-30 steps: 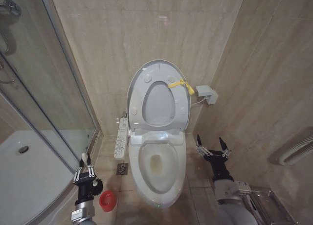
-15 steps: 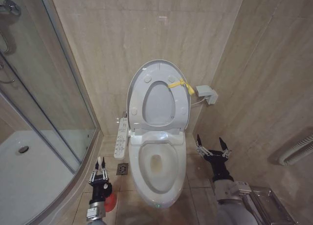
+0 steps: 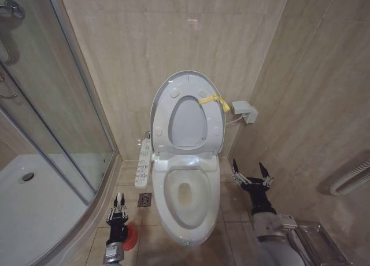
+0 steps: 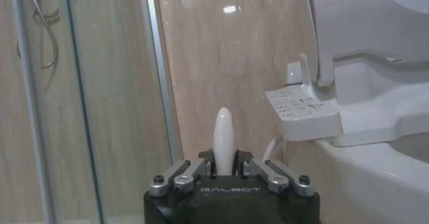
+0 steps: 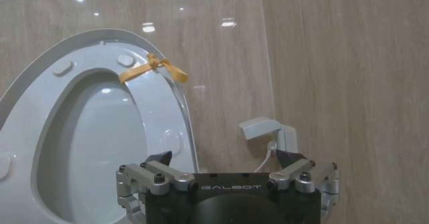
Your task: Open the toilet lid, clean the toilet bowl with a toilet brush, close the toilet lid, and flush.
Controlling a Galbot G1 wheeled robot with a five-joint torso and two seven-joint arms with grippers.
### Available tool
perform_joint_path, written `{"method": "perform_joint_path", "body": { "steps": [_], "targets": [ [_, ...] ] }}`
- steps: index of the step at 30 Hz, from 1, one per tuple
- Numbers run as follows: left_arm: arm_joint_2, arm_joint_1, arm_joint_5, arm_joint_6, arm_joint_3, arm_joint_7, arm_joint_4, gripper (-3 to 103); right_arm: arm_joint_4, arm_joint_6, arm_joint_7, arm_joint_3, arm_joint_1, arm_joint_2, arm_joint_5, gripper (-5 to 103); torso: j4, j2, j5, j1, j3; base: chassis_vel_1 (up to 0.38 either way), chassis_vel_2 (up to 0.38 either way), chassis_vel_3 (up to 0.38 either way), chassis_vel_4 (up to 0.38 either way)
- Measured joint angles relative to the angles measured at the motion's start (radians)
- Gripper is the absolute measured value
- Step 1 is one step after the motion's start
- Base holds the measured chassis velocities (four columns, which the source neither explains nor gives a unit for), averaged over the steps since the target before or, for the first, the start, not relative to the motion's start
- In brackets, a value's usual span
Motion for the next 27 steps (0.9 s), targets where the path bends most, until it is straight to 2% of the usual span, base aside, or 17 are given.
{"method": "perform_joint_path", "body": {
  "steps": [11, 20, 27],
  "targets": [
    [-0.016, -0.081, -0.005, -0.066, 0.039, 0.004, 0.146, 22, 0.0, 0.0, 0.0, 0.0, 0.0, 0.0, 0.0, 100, 0.0, 0.0, 0.0, 0.0, 0.0, 0.0, 0.0, 0.0, 0.0],
    [-0.027, -0.105, -0.027, -0.068, 0.052, 0.02, 0.21, 22, 0.0, 0.0, 0.0, 0.0, 0.0, 0.0, 0.0, 100, 0.0, 0.0, 0.0001, 0.0, 0.0, 0.0, 0.0, 0.0, 0.0],
    [-0.041, -0.137, -0.057, -0.072, 0.066, 0.072, 0.297, 22, 0.0, 0.0, 0.0, 0.0, 0.0, 0.0, 0.0, 100, 0.0, 0.0, 0.0, 0.0, 0.0, 0.0, 0.0, 0.0, 0.0]
  ]
}}
